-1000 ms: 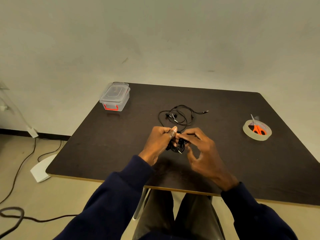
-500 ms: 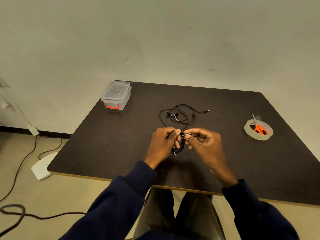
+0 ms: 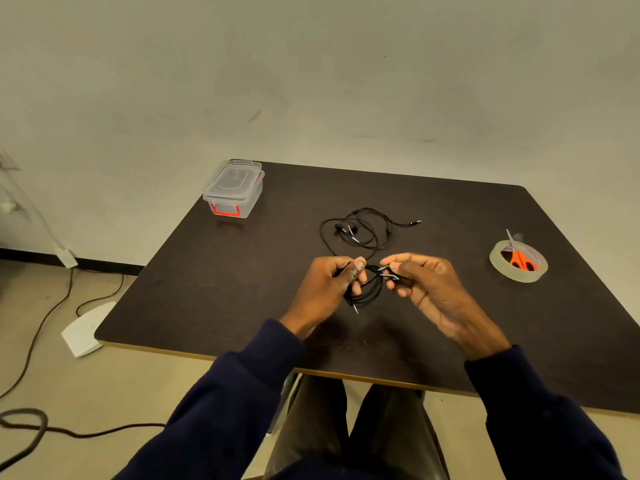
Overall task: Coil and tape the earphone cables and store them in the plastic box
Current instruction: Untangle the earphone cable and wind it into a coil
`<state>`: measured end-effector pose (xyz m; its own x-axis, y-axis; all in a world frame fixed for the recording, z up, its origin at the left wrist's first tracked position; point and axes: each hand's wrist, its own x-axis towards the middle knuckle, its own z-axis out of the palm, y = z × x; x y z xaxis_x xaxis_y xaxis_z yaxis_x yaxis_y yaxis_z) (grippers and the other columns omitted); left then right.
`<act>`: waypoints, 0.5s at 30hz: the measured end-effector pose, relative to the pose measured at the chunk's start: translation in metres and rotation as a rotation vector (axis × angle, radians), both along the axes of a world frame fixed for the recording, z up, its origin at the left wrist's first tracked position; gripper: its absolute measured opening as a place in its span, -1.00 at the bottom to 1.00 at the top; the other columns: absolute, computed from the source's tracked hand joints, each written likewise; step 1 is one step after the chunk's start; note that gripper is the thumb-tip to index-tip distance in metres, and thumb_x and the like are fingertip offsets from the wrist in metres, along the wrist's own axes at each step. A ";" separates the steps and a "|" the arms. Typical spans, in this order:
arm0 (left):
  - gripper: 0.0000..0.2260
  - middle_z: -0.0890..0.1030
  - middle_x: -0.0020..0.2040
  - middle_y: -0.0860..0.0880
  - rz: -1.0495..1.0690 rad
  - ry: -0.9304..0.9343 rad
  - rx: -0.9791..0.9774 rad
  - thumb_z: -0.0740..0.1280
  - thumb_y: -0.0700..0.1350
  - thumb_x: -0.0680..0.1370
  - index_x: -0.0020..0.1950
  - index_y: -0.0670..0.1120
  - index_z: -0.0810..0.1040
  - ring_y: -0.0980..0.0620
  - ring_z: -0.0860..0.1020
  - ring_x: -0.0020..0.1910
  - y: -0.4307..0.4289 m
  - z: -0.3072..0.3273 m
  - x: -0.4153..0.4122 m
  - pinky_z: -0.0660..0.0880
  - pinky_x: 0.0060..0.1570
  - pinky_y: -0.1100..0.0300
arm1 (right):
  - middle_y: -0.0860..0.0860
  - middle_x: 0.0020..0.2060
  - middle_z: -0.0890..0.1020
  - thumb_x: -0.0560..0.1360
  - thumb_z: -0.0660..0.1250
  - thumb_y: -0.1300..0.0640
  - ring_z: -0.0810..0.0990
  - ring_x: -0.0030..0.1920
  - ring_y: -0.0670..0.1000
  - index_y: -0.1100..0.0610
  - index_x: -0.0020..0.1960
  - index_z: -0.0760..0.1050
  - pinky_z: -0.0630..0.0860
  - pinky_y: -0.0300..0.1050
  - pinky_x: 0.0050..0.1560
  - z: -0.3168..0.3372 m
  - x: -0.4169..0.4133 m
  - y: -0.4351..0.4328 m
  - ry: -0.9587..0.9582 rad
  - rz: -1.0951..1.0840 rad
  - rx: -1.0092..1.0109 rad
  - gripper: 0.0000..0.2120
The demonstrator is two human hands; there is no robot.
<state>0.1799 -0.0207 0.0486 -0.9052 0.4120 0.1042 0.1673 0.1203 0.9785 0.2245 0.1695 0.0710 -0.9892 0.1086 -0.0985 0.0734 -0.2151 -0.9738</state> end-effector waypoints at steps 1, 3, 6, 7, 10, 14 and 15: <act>-0.72 0.59 -0.33 0.00 -0.029 -0.105 0.082 0.26 -0.06 0.70 -0.11 -0.15 0.64 0.12 0.56 -0.30 -0.001 0.001 0.001 0.55 -0.13 0.22 | 0.18 -0.20 0.65 0.59 0.27 0.41 0.59 -0.30 0.01 0.38 0.04 0.64 0.45 -0.31 -0.43 0.001 0.000 0.001 -0.008 0.012 -0.021 -0.82; -0.75 0.60 -0.28 -0.04 -0.085 -0.316 0.257 0.29 -0.05 0.68 -0.09 -0.14 0.65 0.07 0.59 -0.26 -0.002 0.003 0.004 0.56 0.07 0.02 | 0.15 -0.20 0.64 0.58 0.26 0.40 0.59 -0.30 0.00 0.38 0.07 0.64 0.44 -0.32 -0.43 0.001 0.001 0.000 -0.020 0.028 -0.066 -0.81; -0.78 0.57 -0.28 -0.04 -0.112 -0.549 0.451 0.31 -0.05 0.65 -0.09 -0.13 0.64 0.04 0.63 -0.26 -0.004 0.005 0.003 0.46 0.21 -0.09 | 0.16 -0.19 0.65 0.58 0.26 0.38 0.60 -0.29 -0.01 0.37 0.05 0.65 0.47 -0.33 -0.40 -0.001 0.003 -0.002 -0.031 0.035 -0.142 -0.81; -0.79 0.57 -0.29 -0.03 -0.122 -0.606 0.498 0.32 -0.05 0.63 -0.08 -0.13 0.63 0.01 0.65 -0.23 -0.005 0.005 0.003 0.46 0.21 -0.08 | 0.16 -0.19 0.65 0.57 0.27 0.37 0.61 -0.29 -0.02 0.36 0.03 0.66 0.48 -0.33 -0.40 -0.002 0.003 -0.003 -0.033 0.031 -0.163 -0.81; -0.84 0.57 -0.26 -0.01 -0.156 -0.700 0.603 0.34 -0.04 0.57 -0.02 -0.13 0.61 -0.07 0.69 -0.09 -0.006 0.003 0.002 0.51 0.18 -0.02 | 0.16 -0.21 0.66 0.54 0.29 0.35 0.62 -0.30 -0.03 0.35 0.02 0.66 0.50 -0.33 -0.38 0.000 0.004 -0.006 -0.045 0.023 -0.217 -0.82; -0.86 0.54 -0.27 -0.01 -0.155 -0.641 0.564 0.31 -0.07 0.60 -0.03 -0.12 0.60 -0.05 0.68 -0.17 -0.009 0.003 0.002 0.55 0.13 -0.03 | 0.17 -0.21 0.67 0.55 0.29 0.36 0.63 -0.29 -0.03 0.39 0.07 0.63 0.52 -0.33 -0.36 0.004 0.005 -0.007 -0.050 0.035 -0.215 -0.82; -0.84 0.53 -0.28 -0.01 -0.139 -0.590 0.507 0.29 -0.07 0.63 -0.05 -0.11 0.60 -0.05 0.67 -0.20 -0.009 0.003 0.002 0.53 0.12 -0.06 | 0.17 -0.21 0.67 0.56 0.28 0.37 0.63 -0.29 -0.02 0.41 0.08 0.62 0.52 -0.33 -0.36 0.005 0.006 -0.007 -0.054 0.037 -0.199 -0.82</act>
<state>0.1816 -0.0301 0.0516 -0.8131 0.5563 -0.1717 -0.4159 -0.3485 0.8400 0.2303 0.1628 0.0764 -0.9849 0.0452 -0.1671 0.1356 -0.3987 -0.9070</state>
